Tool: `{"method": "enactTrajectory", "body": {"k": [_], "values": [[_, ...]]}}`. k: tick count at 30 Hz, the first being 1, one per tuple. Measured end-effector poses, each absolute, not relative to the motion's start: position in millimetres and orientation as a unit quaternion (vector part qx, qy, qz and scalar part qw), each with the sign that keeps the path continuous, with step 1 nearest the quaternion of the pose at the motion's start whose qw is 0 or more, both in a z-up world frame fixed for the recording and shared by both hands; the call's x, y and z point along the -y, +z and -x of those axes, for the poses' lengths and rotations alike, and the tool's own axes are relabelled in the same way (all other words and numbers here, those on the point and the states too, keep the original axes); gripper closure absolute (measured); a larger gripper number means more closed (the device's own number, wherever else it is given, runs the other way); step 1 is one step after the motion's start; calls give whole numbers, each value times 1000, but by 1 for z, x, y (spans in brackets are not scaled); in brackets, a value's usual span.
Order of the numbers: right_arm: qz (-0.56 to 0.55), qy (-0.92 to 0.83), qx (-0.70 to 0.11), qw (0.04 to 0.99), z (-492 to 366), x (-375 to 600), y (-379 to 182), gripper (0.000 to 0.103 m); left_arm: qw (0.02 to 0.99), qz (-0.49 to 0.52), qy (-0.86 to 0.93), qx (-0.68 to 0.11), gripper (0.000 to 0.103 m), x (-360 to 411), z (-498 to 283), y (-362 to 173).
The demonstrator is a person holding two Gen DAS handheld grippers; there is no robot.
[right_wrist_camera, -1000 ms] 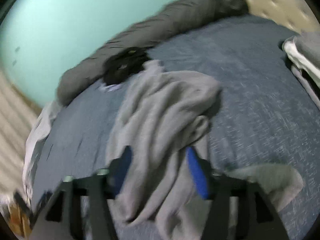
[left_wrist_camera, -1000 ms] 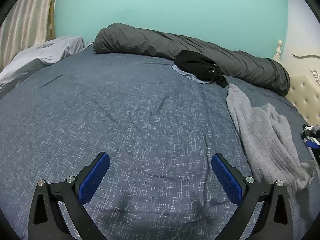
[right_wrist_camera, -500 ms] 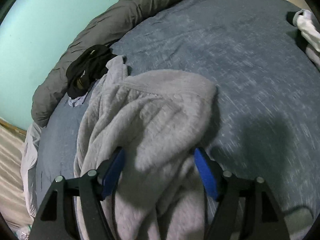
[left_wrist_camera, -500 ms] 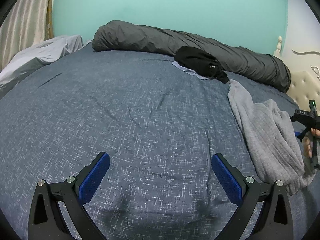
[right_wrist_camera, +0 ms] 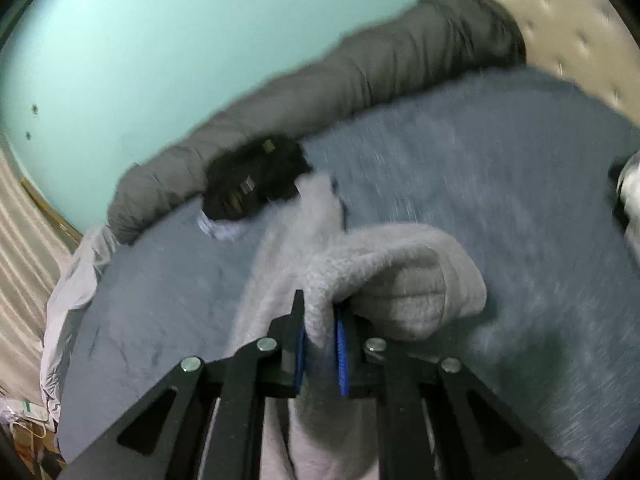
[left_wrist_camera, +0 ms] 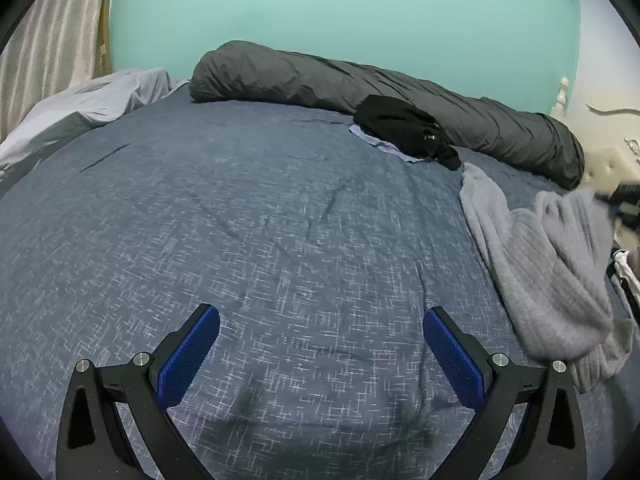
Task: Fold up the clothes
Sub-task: 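Lift the sweater high with the right gripper and lay it flat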
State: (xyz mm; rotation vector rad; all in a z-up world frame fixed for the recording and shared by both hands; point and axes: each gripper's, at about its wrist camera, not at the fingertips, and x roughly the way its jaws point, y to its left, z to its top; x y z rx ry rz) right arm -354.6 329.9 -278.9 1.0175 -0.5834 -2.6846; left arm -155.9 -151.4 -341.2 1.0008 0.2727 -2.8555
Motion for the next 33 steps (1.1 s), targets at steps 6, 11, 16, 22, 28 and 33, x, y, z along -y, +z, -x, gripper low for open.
{"method": "enactTrajectory", "body": {"k": [6, 11, 16, 22, 28, 33], "values": [[-269, -945, 163, 93, 341, -334, -160, 92, 64, -322, -939, -101, 0, 170, 143, -338], [-233, -963, 107, 86, 334, -322, -84, 92, 75, -316, -939, -116, 0, 186, 135, -335], [-225, -961, 63, 147, 328, -256, -54, 92, 83, -311, -938, -126, 0, 197, 131, -333], [-275, -929, 18, 248, 319, -135, -95, 92, 91, -306, -939, -131, 0, 208, 127, -331], [-360, -879, 1, 313, 308, -28, -200, 92, 106, -304, -936, -141, 0, 223, 123, -332], [-403, -847, -20, 346, 277, 37, -270, 92, 117, -302, -934, -149, 0, 237, 119, -334]]}}
